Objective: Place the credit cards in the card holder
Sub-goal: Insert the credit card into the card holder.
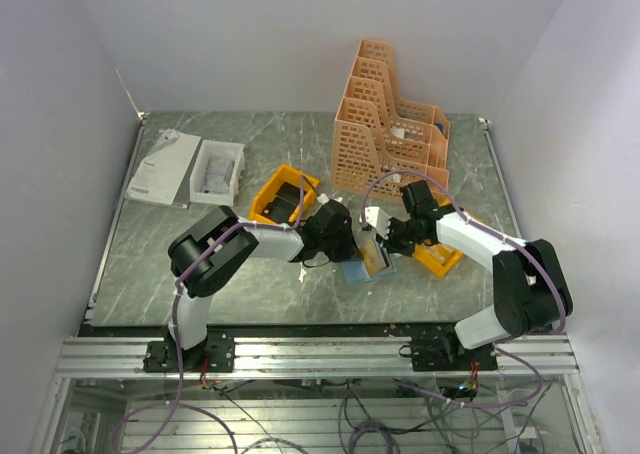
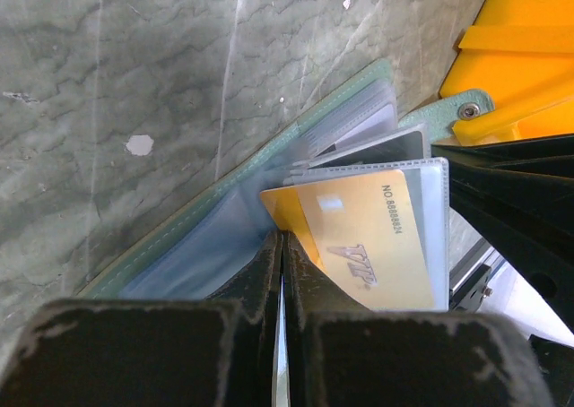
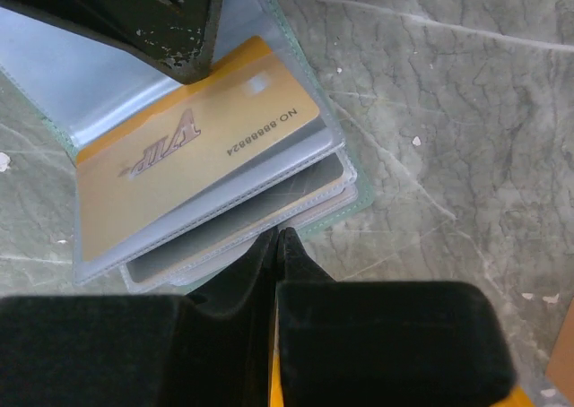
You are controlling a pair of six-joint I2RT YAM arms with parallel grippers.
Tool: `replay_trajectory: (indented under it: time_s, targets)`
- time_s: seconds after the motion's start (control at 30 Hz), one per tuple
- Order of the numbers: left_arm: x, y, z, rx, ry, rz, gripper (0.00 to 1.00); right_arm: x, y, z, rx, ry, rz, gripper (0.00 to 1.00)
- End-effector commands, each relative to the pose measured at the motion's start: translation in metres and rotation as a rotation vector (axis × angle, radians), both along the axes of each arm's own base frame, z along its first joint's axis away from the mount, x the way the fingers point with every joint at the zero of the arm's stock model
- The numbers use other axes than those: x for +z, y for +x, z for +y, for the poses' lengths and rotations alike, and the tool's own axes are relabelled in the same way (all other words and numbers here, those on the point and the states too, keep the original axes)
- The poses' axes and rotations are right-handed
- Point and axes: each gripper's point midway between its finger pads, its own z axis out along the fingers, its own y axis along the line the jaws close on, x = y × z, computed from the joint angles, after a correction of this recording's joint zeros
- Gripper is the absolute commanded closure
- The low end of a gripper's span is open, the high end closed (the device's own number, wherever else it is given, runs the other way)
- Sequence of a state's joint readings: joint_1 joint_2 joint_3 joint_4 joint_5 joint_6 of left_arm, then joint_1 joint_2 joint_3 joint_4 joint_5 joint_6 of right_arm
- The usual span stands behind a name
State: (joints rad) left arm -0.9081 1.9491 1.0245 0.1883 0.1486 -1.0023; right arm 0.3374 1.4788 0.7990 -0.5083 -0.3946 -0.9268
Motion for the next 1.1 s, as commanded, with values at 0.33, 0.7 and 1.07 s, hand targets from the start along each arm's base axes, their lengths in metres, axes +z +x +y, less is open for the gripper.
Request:
replay_trajectory:
  time_s: [0.33, 0.7, 1.07]
  targets:
    - [0.031, 0.010, -0.003, 0.024, -0.030, -0.134, 0.91, 0.016, 0.015, -0.005, -0.105, 0.055, 0.005, 1.00]
    - [0.089, 0.007, 0.032, 0.120, -0.053, -0.324, 0.71, 0.070, 0.020, 0.017, -0.268, 0.364, 0.065, 0.70]
    - [0.060, -0.017, 0.021, 0.279, -0.046, -0.193, 0.58, 0.031, 0.022, 0.006, -0.416, 0.255, 0.239, 0.66]
